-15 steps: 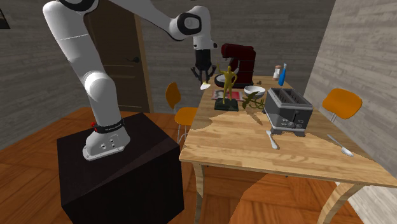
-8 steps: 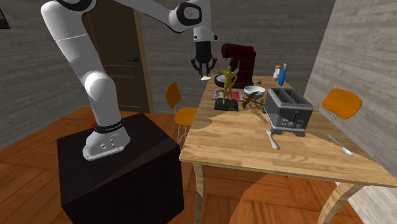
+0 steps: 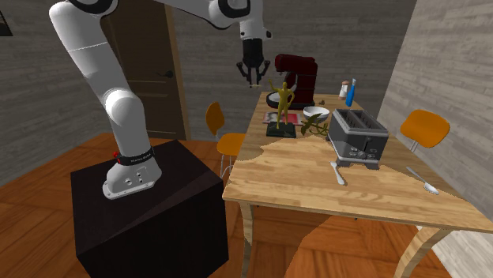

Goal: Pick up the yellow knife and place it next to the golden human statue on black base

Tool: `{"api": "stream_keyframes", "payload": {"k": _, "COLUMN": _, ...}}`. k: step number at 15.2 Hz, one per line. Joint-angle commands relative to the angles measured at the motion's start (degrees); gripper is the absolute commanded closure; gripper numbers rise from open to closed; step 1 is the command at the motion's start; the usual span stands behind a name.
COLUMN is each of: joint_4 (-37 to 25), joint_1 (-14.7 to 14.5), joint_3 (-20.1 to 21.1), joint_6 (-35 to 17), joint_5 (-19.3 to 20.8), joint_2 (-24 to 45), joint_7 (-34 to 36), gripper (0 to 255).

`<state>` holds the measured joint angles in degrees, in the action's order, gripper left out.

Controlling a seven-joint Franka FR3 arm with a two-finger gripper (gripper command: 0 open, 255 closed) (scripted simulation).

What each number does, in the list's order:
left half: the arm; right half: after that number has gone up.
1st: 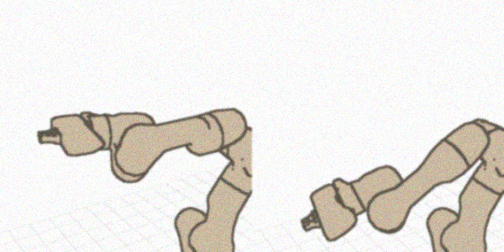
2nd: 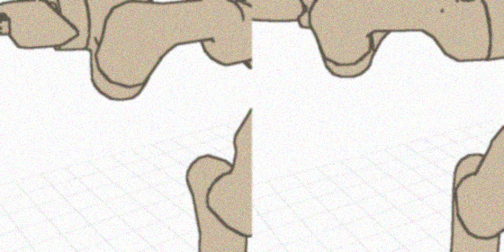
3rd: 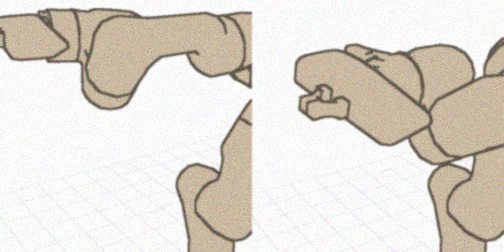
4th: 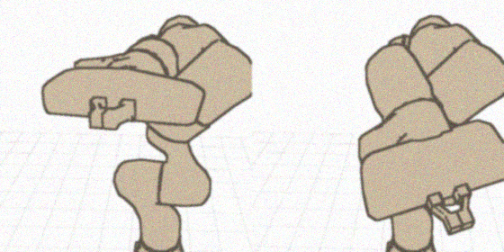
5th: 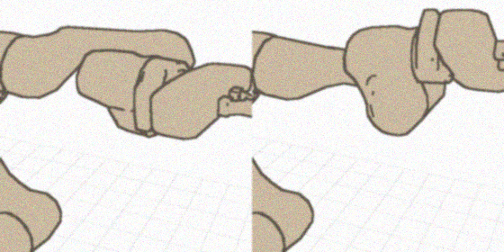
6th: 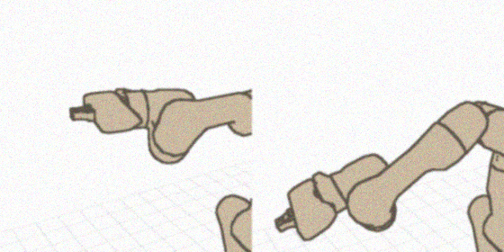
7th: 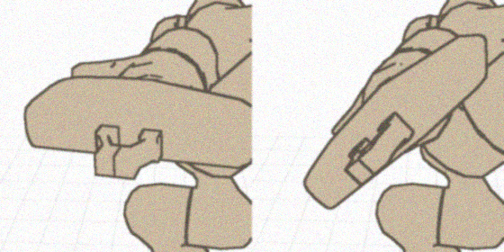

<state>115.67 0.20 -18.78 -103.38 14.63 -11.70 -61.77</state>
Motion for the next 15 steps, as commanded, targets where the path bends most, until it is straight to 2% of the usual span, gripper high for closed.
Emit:
{"api": "stream_keyframes", "payload": {"k": 1, "joint_4": -1.4, "joint_1": 0.0, "joint_3": 0.1, "joint_6": 1.7, "joint_5": 0.0, "joint_2": -0.3, "joint_7": -0.3, "gripper": 255}}
{"api": "stream_keyframes", "payload": {"k": 5, "joint_4": -4.3, "joint_1": -0.1, "joint_3": 0.3, "joint_6": 4.5, "joint_5": -0.2, "joint_2": -0.2, "joint_7": -0.8, "gripper": 255}}
{"api": "stream_keyframes", "payload": {"k": 15, "joint_4": -25.4, "joint_1": -3.5, "joint_3": 3.3, "joint_6": 8.7, "joint_5": -6.1, "joint_2": 18.4, "joint_7": 3.8, "gripper": 255}}
